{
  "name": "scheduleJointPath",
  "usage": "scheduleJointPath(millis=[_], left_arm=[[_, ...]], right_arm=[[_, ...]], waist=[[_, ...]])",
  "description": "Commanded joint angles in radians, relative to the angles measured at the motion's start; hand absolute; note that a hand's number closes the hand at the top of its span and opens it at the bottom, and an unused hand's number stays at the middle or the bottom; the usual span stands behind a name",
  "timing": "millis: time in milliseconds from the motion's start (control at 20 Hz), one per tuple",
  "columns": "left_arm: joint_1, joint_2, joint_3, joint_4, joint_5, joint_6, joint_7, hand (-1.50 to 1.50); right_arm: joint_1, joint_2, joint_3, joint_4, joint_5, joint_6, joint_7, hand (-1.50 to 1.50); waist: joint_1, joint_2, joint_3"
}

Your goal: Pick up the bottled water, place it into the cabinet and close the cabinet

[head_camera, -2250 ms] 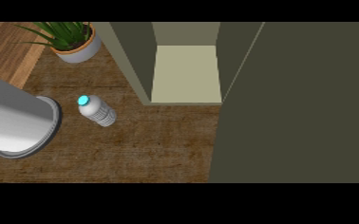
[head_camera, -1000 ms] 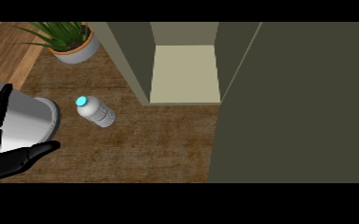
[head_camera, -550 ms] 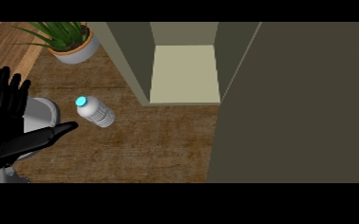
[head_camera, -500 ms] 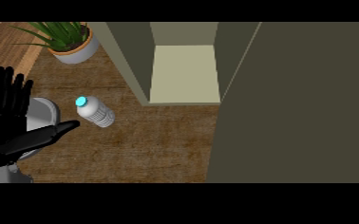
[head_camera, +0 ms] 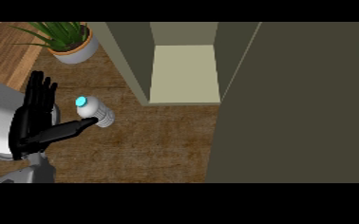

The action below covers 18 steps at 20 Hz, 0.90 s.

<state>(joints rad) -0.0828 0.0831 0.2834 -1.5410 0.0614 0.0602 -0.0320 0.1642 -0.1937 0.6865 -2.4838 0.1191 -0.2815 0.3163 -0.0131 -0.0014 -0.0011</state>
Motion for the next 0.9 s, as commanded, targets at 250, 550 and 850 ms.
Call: scheduleJointPath(millis=[250, 550, 850], left_arm=[[-0.047, 0.023, 0.029, 0.287, 0.017, -0.062, -0.203, -1.5], [-0.119, 0.002, 0.023, 0.45, 0.007, -0.04, -0.296, -1.5], [-0.137, -0.048, 0.006, 0.547, -0.021, 0.02, -0.384, -1.5]], right_arm=[[-0.033, -0.018, 0.041, -0.093, 0.148, -0.045, 0.075, -1.5], [0.028, -0.058, 0.07, -0.045, 0.118, -0.048, -0.039, -1.5], [-0.011, -0.053, 0.073, -0.1, 0.149, -0.09, 0.051, -1.5]], waist=[[0.002, 0.001, -0.001], [0.0, 0.001, 0.0], [0.001, 0.0, 0.0]])
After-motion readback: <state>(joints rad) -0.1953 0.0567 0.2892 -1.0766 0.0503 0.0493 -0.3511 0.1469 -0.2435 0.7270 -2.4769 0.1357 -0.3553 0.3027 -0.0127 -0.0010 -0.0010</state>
